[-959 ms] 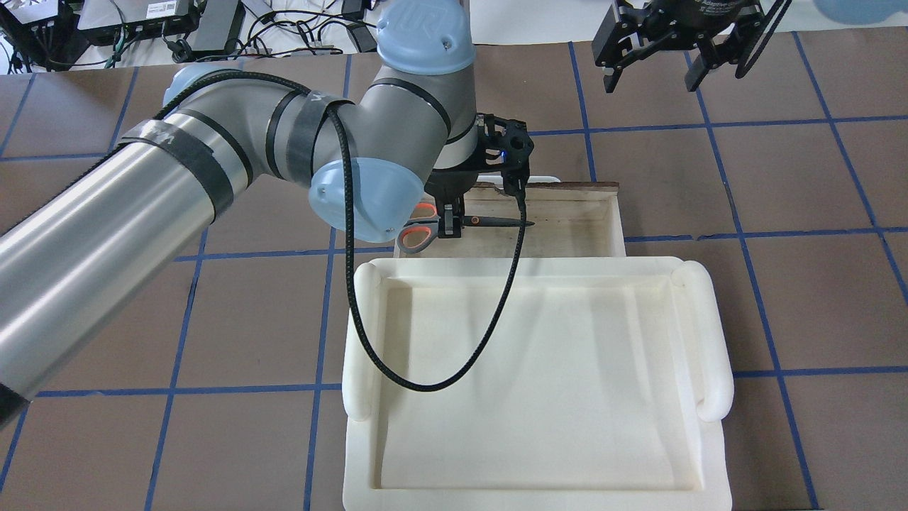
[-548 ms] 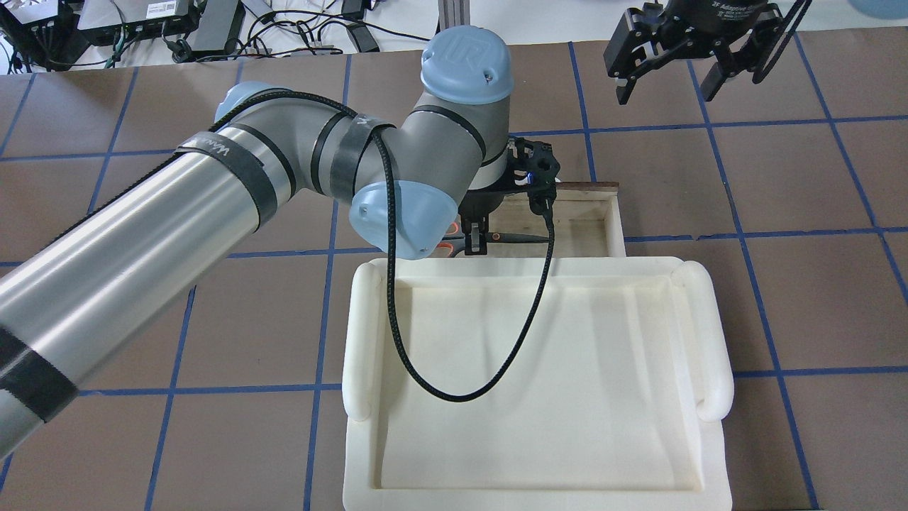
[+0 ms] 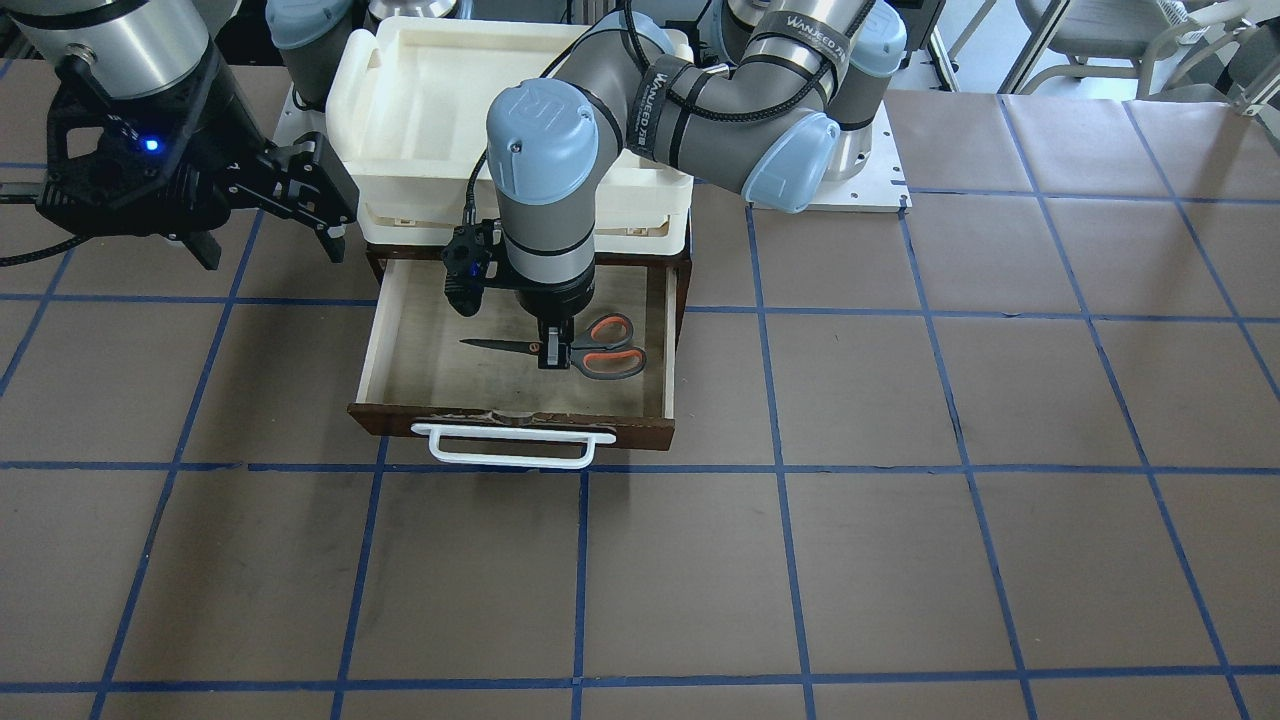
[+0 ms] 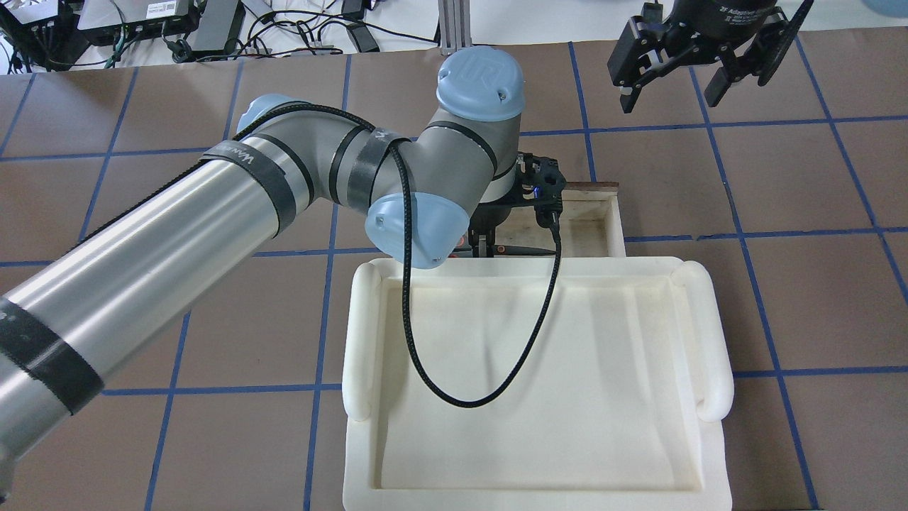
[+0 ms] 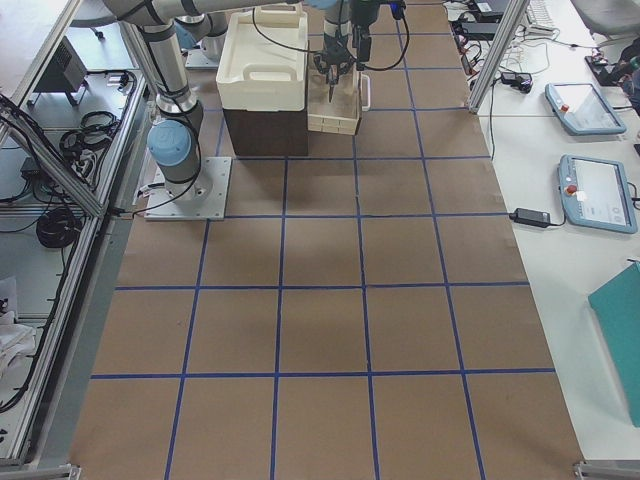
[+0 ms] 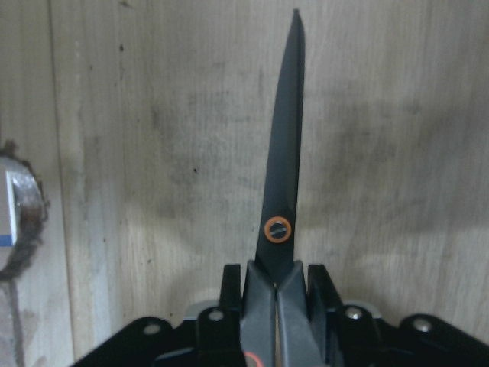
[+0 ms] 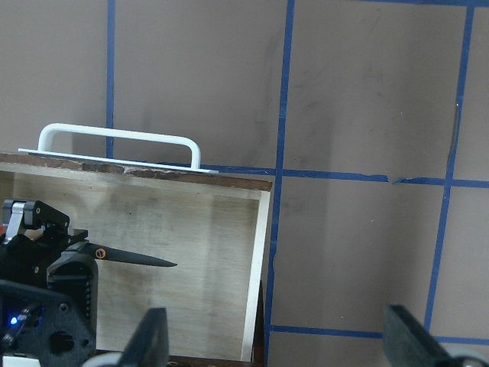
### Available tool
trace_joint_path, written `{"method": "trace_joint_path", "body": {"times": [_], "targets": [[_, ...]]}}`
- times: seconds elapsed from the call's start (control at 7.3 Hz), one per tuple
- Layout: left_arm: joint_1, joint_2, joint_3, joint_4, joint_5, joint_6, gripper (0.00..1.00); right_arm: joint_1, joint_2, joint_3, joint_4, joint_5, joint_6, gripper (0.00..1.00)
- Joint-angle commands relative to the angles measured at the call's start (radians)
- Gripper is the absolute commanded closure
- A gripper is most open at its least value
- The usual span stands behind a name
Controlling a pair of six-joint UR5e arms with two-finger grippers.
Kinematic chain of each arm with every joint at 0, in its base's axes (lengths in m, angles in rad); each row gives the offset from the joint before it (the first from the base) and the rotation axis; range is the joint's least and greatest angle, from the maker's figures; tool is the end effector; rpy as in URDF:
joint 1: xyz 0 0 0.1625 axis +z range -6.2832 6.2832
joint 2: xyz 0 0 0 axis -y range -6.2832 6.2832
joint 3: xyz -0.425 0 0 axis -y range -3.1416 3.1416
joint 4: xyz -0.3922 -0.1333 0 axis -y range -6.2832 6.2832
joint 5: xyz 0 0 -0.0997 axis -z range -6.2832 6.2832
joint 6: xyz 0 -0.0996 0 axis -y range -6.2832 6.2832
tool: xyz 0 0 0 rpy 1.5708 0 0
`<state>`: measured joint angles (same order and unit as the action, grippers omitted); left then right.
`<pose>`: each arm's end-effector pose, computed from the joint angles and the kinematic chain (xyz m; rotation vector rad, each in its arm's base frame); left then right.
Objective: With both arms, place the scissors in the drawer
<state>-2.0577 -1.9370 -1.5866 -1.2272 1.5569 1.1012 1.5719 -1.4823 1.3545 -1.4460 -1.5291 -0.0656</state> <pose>-0.4053 -0.4778 0.3098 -2.2223 -2.1847 -0.0505 0.1380 -0.5264 0.5366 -0.1035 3.0983 -0.0067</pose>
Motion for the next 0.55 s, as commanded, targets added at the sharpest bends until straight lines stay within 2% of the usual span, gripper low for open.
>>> {"method": "trace_joint_path", "body": {"times": [0.0, 0.41], "targets": [[-0.007, -0.013, -0.003, 0.008, -0.001, -0.001, 1.00, -0.009, 0.000, 0.000, 0.019, -0.002, 0.001, 0.00], [-0.007, -0.019, -0.004, 0.009, 0.000, -0.001, 1.00, -0.036, 0.000, 0.000, 0.019, -0.002, 0.024, 0.00]]}}
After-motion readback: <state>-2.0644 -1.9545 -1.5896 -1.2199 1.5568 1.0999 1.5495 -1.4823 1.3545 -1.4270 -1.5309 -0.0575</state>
